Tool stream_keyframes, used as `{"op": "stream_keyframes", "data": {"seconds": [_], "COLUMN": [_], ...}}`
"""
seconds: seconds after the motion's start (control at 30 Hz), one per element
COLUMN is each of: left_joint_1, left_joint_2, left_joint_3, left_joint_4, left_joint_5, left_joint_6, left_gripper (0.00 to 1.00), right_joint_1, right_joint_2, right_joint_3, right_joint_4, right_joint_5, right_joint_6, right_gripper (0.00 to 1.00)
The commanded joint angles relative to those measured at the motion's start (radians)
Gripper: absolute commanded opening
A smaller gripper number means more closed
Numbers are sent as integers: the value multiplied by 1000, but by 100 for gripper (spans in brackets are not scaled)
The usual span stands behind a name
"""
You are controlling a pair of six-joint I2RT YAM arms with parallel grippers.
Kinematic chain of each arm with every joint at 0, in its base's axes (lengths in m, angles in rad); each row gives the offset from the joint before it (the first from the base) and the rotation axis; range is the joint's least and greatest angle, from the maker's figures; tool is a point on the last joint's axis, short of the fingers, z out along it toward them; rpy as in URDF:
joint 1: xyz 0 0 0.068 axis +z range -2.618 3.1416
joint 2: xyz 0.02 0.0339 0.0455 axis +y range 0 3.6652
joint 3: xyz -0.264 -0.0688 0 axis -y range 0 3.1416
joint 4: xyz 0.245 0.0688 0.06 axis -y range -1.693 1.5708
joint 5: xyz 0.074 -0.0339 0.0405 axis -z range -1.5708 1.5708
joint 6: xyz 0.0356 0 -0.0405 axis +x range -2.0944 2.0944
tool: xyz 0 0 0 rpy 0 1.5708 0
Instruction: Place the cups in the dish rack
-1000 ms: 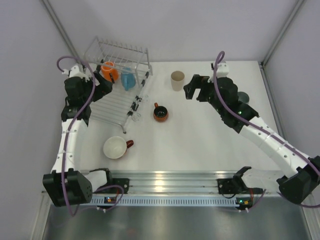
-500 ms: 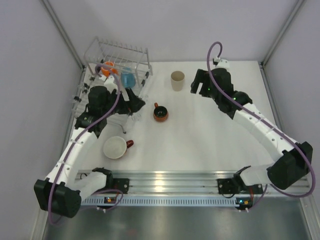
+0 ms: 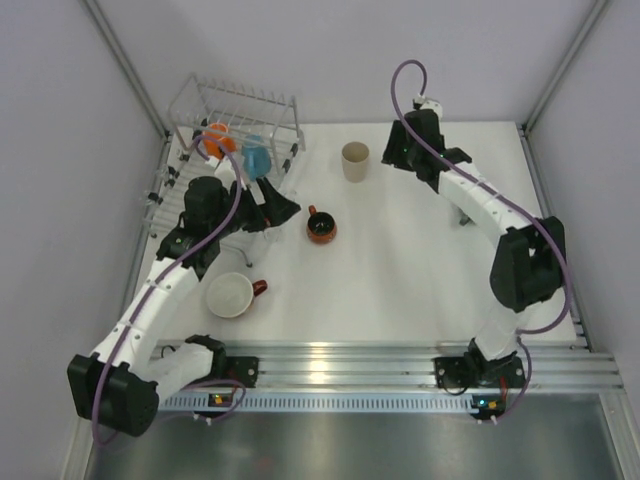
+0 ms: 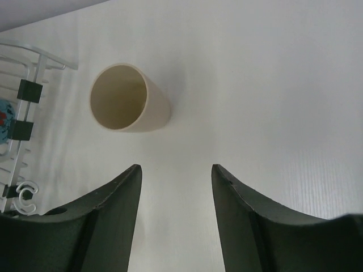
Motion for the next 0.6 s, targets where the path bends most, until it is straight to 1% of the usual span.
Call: {"op": "stream_keyframes", "data": {"seconds": [0.0,0.17,0.3,0.37,0.57], "left_joint_1": [1,0,1,0,1], "left_joint_2": [-32,-43,-45,-37,-8], "left_joint_3": [-7,-20,-43,-47,-52], "left_joint_4": [111,113,125,143,174], "left_joint_5": [33,22,25,56,79], "left_joint_6": [-52,-44,-44,-41,-44], "left_gripper": [96,95,94,94,93], "right_joint_1": [-2,-2,1,0,1], "right_joint_2": [90,187,259,277,307], "right_joint_3": [106,187,230,261,290], "right_joint_4": [51,66,79,65,80], "right_joint_5": [-40,-51,-92,-91,-66], "right_joint_6": [5,33,50,50,36], "right_gripper": [53,53,52,51,51]}}
